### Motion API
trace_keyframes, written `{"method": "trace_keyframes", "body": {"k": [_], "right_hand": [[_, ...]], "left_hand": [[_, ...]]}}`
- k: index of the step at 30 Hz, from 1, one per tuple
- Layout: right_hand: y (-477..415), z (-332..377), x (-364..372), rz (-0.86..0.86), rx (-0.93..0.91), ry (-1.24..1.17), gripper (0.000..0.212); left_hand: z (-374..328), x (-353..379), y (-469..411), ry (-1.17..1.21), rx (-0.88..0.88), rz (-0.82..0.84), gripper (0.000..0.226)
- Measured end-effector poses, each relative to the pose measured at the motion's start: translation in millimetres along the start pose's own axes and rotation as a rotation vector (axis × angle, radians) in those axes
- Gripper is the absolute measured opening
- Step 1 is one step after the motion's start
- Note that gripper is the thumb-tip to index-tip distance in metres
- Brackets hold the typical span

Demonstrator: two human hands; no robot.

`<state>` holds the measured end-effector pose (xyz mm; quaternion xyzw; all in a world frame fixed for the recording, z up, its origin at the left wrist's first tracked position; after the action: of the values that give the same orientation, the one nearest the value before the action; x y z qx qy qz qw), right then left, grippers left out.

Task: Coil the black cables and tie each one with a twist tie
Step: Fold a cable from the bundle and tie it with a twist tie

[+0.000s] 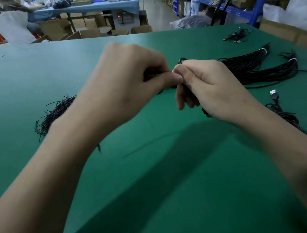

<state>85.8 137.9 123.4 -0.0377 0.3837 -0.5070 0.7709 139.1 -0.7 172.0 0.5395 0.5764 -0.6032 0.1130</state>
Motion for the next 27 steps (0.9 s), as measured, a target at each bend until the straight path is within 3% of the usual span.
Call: {"method": "trace_keyframes", "body": {"k": [5, 9, 12, 14, 17, 20, 23, 27], "right_hand": [[6, 8, 21, 0.284, 0.125, -0.519, 0.049], [13, 28, 27, 0.441, 0.096, -0.925, 0.034], [10, 40, 22, 0.406, 0.042, -1.138, 0.034], [5, 40, 17, 0.293, 0.037, -1.207, 0.035], [-2, 32, 6, 0.066, 0.036, -1.108, 0.033], [-1, 22, -6, -0.126, 0.019, -0.787, 0.030], [-1, 20, -12, -0.198, -0.040, -0.408, 0.028], [2, 19, -14, -0.205, -0.071, -0.013, 0.025]], "left_hand": [[20, -13, 1, 0.222, -0.063, -0.076, 0.026], [34, 6, 0, 0.640, -0.175, -0.151, 0.018], [31, 38, 3, 0.915, -0.285, -0.125, 0.023], [24, 59, 6, 0.963, -0.333, -0.094, 0.029], [12, 81, 10, 0.889, -0.338, 0.007, 0.041], [7, 89, 12, 0.695, -0.299, 0.114, 0.036], [1, 82, 11, 0.399, -0.202, 0.162, 0.037], [-4, 64, 5, 0.193, -0.141, 0.205, 0.038]]}}
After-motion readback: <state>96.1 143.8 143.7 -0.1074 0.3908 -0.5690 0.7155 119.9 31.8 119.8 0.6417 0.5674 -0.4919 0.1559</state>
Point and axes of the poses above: each hand's wrist, its own y-axis away from the middle knuckle, its own x-axis out of the palm, z = x × y, the point moved 6 cm from there along -y, towards the middle knuckle, and after that the axes turned 1 degree about -x, right-handed, at the moved point
